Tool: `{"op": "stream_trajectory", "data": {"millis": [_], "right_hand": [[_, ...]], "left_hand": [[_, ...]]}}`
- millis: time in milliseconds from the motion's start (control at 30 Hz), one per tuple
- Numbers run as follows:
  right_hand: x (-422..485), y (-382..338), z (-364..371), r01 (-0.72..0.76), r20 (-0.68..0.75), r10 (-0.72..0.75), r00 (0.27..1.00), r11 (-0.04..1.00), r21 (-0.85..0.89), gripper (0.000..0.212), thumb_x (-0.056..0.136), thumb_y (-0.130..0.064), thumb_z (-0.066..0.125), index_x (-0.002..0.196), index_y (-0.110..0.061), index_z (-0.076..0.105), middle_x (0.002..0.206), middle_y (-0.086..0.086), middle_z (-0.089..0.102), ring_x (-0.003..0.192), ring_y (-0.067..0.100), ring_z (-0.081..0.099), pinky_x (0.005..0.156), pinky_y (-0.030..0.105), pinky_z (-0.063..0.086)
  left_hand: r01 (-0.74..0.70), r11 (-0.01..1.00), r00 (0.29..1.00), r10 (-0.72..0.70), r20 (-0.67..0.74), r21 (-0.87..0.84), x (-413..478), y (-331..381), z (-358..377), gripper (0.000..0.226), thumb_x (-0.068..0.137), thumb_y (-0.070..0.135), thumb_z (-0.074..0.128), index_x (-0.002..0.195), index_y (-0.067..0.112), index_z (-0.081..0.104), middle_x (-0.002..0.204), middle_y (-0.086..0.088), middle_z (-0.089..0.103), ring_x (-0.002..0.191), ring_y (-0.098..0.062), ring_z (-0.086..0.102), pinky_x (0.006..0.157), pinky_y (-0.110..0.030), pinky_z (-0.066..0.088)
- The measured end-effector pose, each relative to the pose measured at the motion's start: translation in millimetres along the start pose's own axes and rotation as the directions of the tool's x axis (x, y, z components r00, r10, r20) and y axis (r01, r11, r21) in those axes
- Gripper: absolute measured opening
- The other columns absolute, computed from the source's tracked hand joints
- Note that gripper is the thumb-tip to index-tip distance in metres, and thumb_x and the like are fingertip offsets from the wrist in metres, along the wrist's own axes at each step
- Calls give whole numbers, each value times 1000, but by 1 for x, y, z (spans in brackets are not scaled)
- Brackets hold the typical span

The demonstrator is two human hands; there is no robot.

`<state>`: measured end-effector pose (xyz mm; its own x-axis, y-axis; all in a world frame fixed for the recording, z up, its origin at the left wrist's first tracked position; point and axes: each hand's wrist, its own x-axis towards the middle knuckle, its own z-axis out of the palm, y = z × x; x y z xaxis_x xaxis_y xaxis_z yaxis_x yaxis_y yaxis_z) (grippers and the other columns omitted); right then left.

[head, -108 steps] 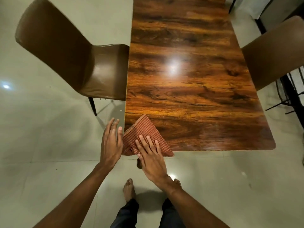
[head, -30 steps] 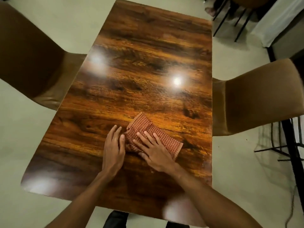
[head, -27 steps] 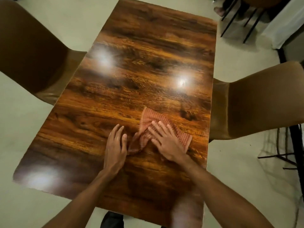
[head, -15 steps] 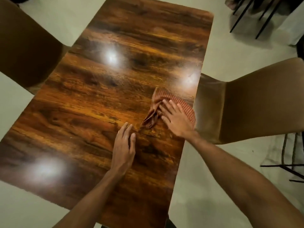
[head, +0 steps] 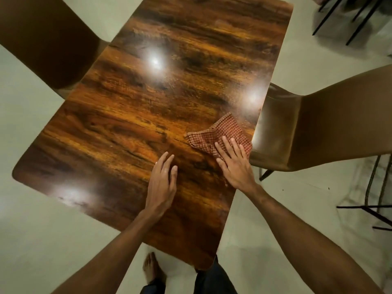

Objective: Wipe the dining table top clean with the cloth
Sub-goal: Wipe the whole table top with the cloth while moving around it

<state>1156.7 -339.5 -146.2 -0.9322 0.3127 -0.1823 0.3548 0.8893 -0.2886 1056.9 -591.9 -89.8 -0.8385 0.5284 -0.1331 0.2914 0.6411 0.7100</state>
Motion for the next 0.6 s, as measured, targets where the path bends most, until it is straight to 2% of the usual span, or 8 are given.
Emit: {"op": "stream_trajectory", "data": {"millis": [100, 233, 300, 367, 433, 500, 567, 600], "right_hand": [[-35, -47, 18, -125, -37, 124, 992, 992, -26, 60, 109, -51, 14, 165, -30, 11, 174, 1, 0, 160, 27, -3, 129, 50, 0], [-118, -81, 52, 29, 66, -28, 997, 999, -15, 58, 109, -57, 10, 164, -39, 9, 174, -4, 0, 160, 21, -6, 129, 53, 2], [-134, -83, 53, -39, 88, 38, 995, 999, 9, 58, 108, -56, 10, 164, -39, 3, 173, -9, -9, 159, 17, -15, 129, 51, -3], [-150, -107, 53, -174, 66, 173, 983, 985, 15, 59, 108, -52, 10, 163, -35, 2, 172, -6, -12, 158, 19, -17, 129, 52, -4], [-179, -152, 66, -265, 5, 265, 964, 964, -2, 58, 108, -46, 15, 164, -29, 10, 173, 2, -1, 159, 25, -7, 128, 56, 6], [-214, -204, 83, -277, 14, 277, 961, 961, -13, 59, 108, -44, 20, 164, -24, 21, 172, 6, 12, 159, 31, 10, 126, 57, 17], [-234, -236, 97, -261, 67, 263, 963, 965, -33, 60, 107, -46, 21, 162, -24, 28, 170, 6, 17, 157, 34, 21, 124, 52, 16], [-229, -250, 98, -246, 102, 250, 963, 968, -51, 60, 107, -46, 18, 162, -25, 29, 169, 6, 18, 157, 34, 19, 124, 51, 12]], "left_hand": [[-18, 1000, 1000, 18, -5, -14, -18, -14, -15, 50, 108, 40, 32, 150, 17, 43, 162, 0, 31, 148, -17, 31, 119, -47, 34], [-40, 999, 999, 40, -4, -35, -46, -40, -34, 51, 106, 42, 32, 150, 17, 44, 162, -1, 33, 147, -18, 33, 119, -47, 34], [-47, 998, 999, 48, 8, -42, -62, -58, -45, 53, 105, 45, 31, 150, 19, 44, 161, -1, 34, 147, -18, 34, 121, -45, 33], [-51, 997, 999, 51, 9, -65, -79, -78, -59, 53, 106, 46, 30, 149, 20, 44, 161, 0, 35, 147, -16, 34, 121, -43, 33], [-70, 992, 998, 69, -14, -106, -95, -94, -74, 53, 105, 46, 30, 148, 19, 46, 160, 1, 36, 147, -14, 34, 121, -42, 33], [-73, 988, 997, 69, -36, -138, -111, -110, -93, 52, 106, 44, 30, 148, 18, 48, 159, 1, 36, 147, -12, 33, 120, -42, 34], [-72, 989, 997, 68, -35, -132, -124, -123, -106, 52, 106, 44, 29, 147, 18, 48, 159, 2, 36, 146, -13, 34, 119, -43, 35], [-68, 989, 997, 64, -39, -128, -129, -131, -115, 53, 106, 44, 30, 147, 18, 48, 160, 2, 36, 146, -13, 34, 119, -44, 35]]}}
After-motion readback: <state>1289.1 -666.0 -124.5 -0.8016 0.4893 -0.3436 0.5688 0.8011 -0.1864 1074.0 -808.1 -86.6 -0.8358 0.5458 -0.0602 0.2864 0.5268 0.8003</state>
